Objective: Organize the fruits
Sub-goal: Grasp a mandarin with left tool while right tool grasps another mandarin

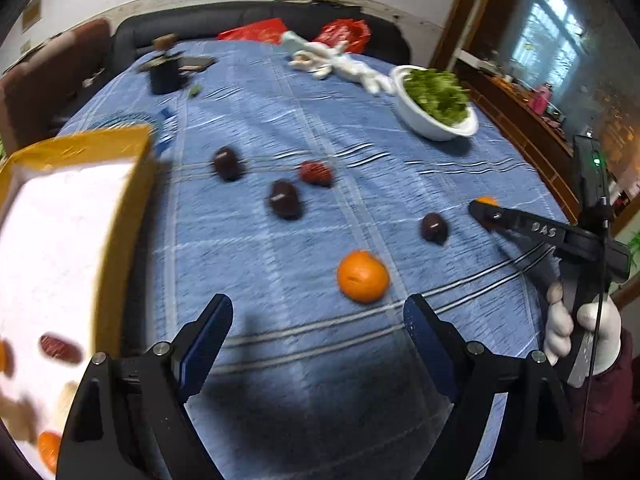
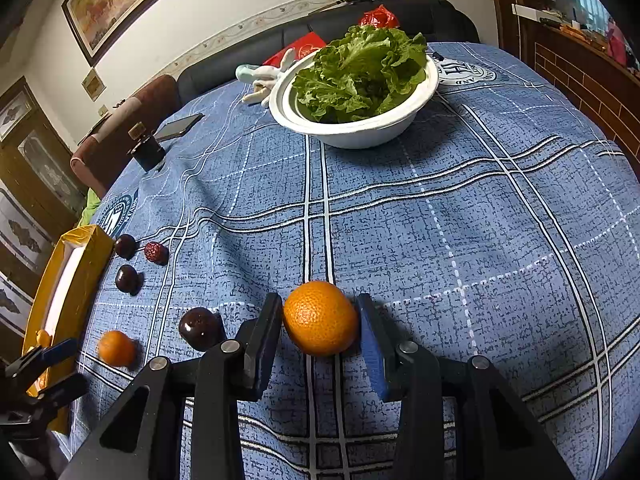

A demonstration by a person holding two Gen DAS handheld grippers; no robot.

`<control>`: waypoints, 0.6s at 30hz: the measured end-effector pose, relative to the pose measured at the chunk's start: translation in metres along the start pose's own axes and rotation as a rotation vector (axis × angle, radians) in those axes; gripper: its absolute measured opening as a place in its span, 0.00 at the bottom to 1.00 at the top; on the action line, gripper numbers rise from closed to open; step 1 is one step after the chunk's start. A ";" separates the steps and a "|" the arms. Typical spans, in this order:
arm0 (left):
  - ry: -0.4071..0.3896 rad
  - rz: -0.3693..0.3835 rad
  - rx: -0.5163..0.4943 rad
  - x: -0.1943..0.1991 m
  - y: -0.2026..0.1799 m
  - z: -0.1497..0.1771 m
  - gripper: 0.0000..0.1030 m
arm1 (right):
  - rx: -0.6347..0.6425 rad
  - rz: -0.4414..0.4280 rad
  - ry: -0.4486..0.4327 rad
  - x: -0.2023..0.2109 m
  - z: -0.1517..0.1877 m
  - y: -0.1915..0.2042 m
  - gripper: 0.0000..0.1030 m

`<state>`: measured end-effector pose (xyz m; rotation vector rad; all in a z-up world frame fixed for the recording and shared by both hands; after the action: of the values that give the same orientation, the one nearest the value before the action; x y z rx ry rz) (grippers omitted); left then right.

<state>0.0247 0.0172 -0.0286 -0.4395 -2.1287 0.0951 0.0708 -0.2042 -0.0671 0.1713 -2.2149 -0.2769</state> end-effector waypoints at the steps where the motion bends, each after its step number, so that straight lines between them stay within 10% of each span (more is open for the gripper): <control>1: -0.006 0.014 -0.026 -0.003 -0.011 -0.003 0.84 | 0.000 0.000 0.002 0.000 0.000 0.000 0.38; 8: 0.012 -0.016 -0.211 -0.038 -0.068 -0.009 0.82 | 0.001 0.003 0.006 0.001 0.001 0.000 0.37; 12: 0.053 -0.036 -0.253 -0.054 -0.076 0.003 0.29 | -0.010 -0.001 0.007 0.002 0.001 -0.001 0.37; 18: 0.021 -0.031 -0.193 -0.048 -0.067 -0.003 0.29 | -0.022 -0.002 -0.013 0.007 -0.001 -0.002 0.37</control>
<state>0.0331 -0.0618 -0.0491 -0.5175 -2.1316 -0.1338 0.0675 -0.2080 -0.0612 0.1597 -2.2242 -0.3038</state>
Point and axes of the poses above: each gripper's, at about its wrist camera, not at the fingertips, and x roughly against the way its jaws point, y to its left, z to its underside, the point moved 8 cm from there along -x, roughly the way its jaws point, and after that the axes turned 4 degrees about x, right-handed, at the moved point
